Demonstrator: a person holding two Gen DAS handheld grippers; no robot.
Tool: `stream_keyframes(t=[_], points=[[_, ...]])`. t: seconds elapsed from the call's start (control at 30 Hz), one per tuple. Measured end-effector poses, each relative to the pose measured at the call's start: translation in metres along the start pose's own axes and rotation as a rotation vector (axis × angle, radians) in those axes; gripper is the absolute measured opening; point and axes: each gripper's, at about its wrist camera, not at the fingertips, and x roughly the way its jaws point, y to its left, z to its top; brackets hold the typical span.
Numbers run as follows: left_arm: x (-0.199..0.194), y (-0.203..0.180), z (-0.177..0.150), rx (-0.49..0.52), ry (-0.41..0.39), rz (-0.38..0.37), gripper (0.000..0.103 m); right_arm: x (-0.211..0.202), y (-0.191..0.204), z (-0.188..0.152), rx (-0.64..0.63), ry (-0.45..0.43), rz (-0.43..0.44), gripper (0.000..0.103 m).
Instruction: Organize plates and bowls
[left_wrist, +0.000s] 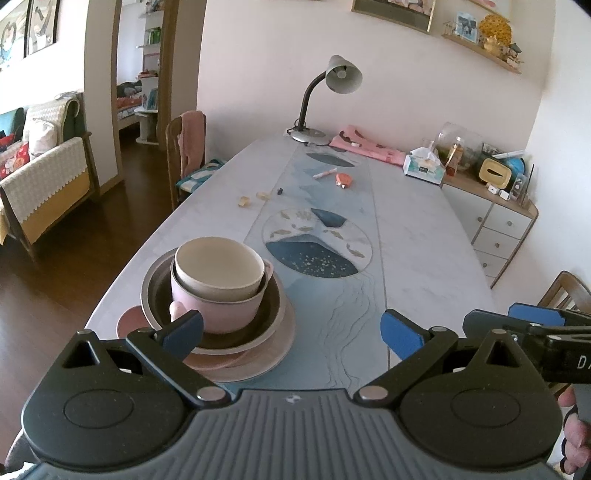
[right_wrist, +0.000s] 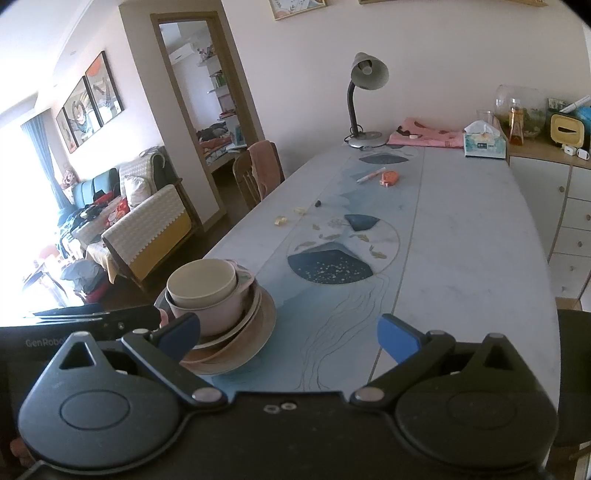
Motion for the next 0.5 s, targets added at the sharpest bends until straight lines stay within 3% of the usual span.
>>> stream_keyframes(t=[0.5], points=[[0.0073, -0.0037, 0.0055, 0.010, 0.009, 0.004, 0.103, -0.0003, -0.0068, -0.0010, -0.003, 0.006, 0.018, 0.103]])
